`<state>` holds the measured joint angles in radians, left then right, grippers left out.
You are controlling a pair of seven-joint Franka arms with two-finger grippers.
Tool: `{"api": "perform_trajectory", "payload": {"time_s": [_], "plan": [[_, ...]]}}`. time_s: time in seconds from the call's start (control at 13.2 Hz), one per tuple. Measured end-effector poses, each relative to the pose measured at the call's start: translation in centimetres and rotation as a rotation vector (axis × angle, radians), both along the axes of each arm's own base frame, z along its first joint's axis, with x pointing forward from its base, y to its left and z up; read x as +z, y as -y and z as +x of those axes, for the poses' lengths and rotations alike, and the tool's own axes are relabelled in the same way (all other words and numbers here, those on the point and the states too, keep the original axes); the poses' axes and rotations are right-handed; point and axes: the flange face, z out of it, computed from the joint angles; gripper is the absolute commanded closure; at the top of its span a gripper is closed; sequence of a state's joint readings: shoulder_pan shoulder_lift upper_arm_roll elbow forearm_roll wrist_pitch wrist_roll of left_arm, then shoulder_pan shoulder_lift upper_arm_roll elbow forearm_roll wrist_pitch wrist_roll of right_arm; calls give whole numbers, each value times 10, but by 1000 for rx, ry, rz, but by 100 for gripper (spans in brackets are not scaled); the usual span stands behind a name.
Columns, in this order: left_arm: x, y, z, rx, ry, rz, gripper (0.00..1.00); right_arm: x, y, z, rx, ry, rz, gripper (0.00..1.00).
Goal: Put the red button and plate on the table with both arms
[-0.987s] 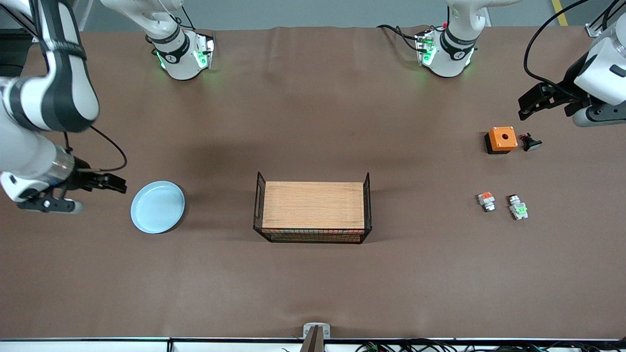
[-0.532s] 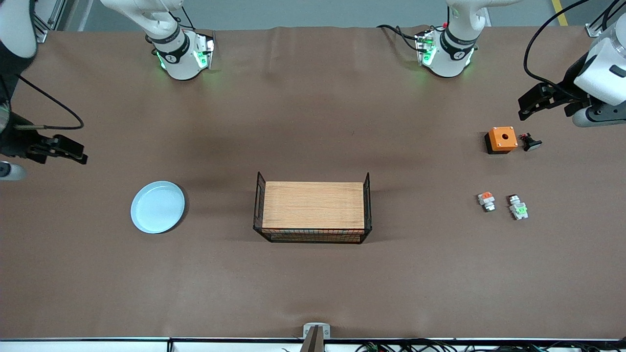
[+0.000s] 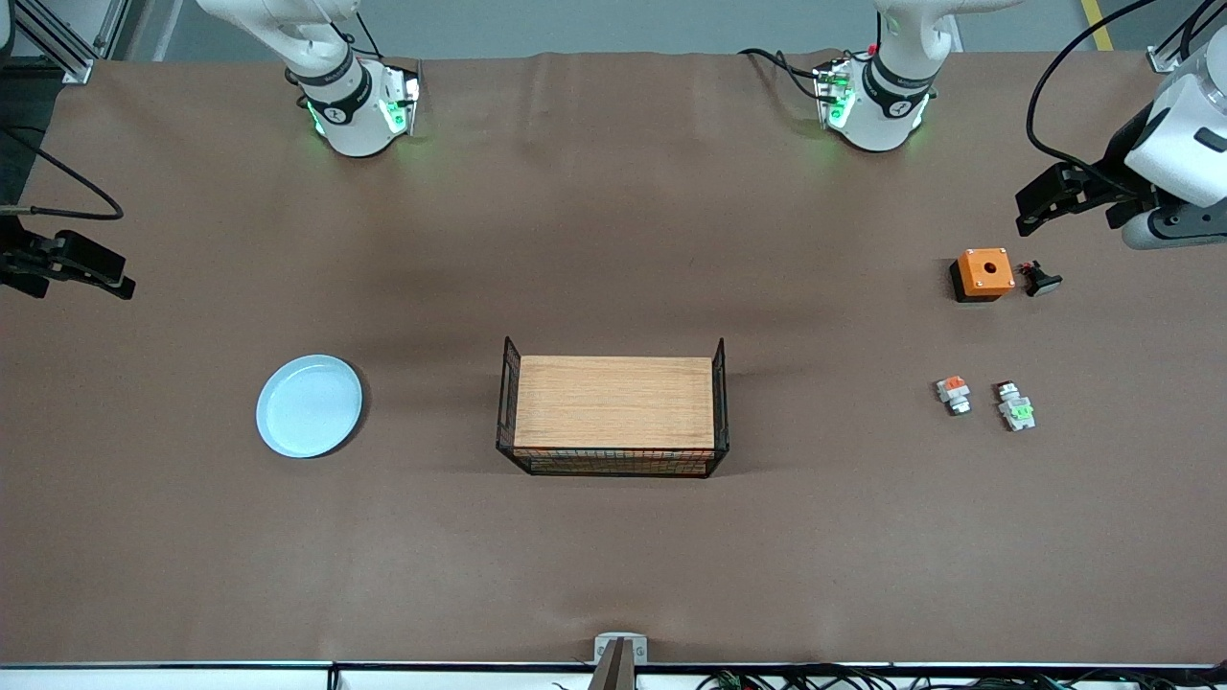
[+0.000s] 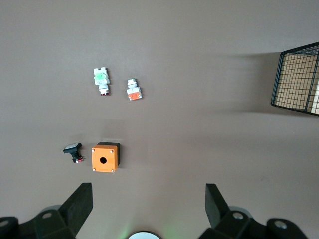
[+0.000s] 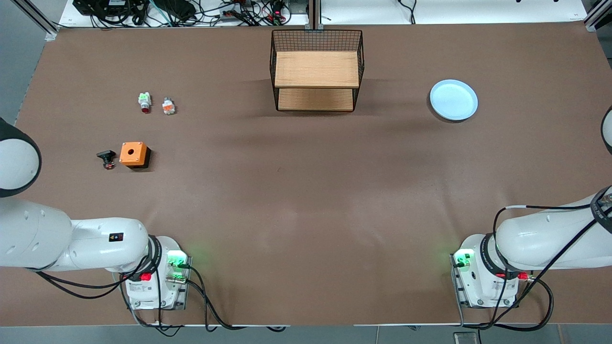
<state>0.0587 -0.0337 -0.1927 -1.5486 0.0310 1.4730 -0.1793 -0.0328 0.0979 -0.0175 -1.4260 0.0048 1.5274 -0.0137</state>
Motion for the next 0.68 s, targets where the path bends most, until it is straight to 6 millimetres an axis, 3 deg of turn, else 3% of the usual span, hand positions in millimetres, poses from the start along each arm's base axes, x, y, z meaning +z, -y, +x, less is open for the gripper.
{"api": "perform_trajectory", "payload": {"time_s": [0.38,0.68], "plan": [[4,-5,2,10,16,-2,1,8,6,-4,-11,11,-1,0],[6,-6,2,11,22,-3,1,31,29,-17,-47,29,5,0]]}}
